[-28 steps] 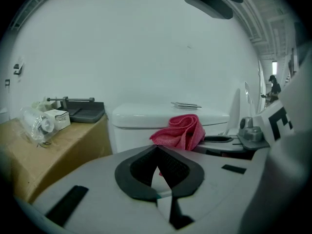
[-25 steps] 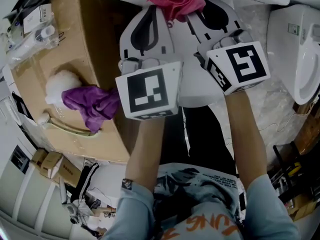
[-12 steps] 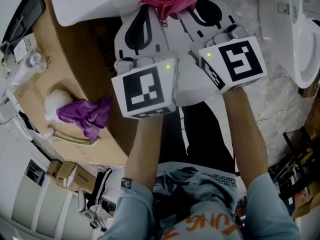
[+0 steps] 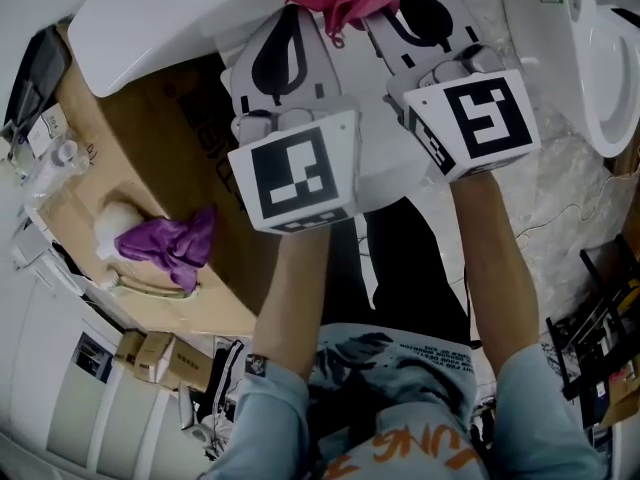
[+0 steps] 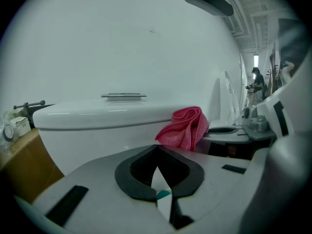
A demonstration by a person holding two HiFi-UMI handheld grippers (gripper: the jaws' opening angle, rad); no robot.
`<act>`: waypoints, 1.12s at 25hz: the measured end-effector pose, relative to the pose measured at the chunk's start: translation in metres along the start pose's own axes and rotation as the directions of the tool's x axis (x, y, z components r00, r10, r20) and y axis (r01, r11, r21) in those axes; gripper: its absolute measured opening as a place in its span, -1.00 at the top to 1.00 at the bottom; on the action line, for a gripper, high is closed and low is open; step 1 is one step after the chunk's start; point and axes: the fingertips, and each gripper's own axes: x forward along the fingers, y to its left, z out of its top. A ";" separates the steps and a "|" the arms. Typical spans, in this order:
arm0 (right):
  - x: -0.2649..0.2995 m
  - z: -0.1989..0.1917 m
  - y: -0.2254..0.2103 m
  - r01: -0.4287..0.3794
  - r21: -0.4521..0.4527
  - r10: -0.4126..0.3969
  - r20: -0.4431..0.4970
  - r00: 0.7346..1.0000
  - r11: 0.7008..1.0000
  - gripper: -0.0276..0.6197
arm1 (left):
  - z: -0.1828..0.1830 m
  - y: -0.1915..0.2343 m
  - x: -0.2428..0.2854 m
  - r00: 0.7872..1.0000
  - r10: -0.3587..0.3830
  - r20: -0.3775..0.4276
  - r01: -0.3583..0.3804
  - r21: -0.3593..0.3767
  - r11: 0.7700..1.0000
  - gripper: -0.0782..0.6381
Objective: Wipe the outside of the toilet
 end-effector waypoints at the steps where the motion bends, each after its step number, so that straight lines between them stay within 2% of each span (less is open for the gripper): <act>1: -0.003 0.000 -0.006 0.012 0.003 -0.012 0.004 1.000 1.000 0.71 | 0.000 -0.004 0.002 1.000 -0.005 -0.002 0.005 0.003 1.000 0.71; 8: -0.018 0.001 -0.040 0.112 0.016 -0.113 0.015 0.994 0.994 0.71 | 0.007 -0.028 0.010 0.998 -0.065 -0.005 0.065 0.023 0.998 0.71; 12: -0.028 -0.003 -0.053 0.198 0.025 -0.199 0.019 0.980 0.980 0.71 | 0.010 -0.032 0.007 0.996 -0.086 0.027 0.085 0.048 0.995 0.71; 15: -0.034 -0.008 -0.055 0.243 0.032 -0.244 0.029 0.969 0.970 0.71 | 0.000 -0.027 0.002 0.995 -0.102 0.023 0.099 0.095 0.991 0.71; 18: -0.040 -0.014 -0.043 0.269 0.036 -0.270 0.042 0.962 0.963 0.71 | -0.018 -0.011 -0.005 0.994 -0.106 0.023 0.104 0.070 0.992 0.71; 22: -0.035 -0.023 0.002 0.229 0.033 -0.230 0.026 0.973 0.973 0.71 | -0.045 0.031 -0.020 0.998 -0.071 -0.002 0.071 -0.001 0.998 0.71; 28: 0.008 -0.032 0.090 0.077 0.017 -0.076 -0.017 0.997 0.997 0.71 | -0.058 0.102 -0.052 1.000 0.016 -0.021 -0.017 -0.053 0.998 0.71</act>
